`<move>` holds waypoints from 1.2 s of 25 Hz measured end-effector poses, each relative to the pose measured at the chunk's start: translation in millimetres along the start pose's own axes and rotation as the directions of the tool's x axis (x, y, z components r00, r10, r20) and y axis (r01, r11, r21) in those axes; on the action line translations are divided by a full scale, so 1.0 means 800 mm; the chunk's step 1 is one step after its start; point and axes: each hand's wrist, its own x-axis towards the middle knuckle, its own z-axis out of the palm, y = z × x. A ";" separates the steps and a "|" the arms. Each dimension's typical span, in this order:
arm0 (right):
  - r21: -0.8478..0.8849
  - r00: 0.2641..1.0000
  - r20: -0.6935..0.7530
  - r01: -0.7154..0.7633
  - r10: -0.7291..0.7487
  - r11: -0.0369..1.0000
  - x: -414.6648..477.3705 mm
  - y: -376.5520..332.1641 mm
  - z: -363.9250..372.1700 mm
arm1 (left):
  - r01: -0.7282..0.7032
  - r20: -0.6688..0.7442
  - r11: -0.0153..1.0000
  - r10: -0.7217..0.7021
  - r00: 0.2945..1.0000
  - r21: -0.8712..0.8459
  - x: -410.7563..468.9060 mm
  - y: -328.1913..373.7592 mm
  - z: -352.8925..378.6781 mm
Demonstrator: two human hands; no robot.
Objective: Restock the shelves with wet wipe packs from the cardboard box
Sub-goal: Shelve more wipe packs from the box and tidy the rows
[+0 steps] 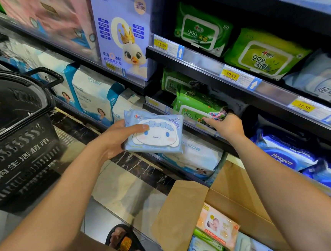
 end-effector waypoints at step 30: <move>-0.045 0.965 0.004 0.264 -0.264 0.964 -0.047 -0.039 0.019 | -0.031 0.023 0.999 0.030 0.999 0.032 0.008 0.004 0.013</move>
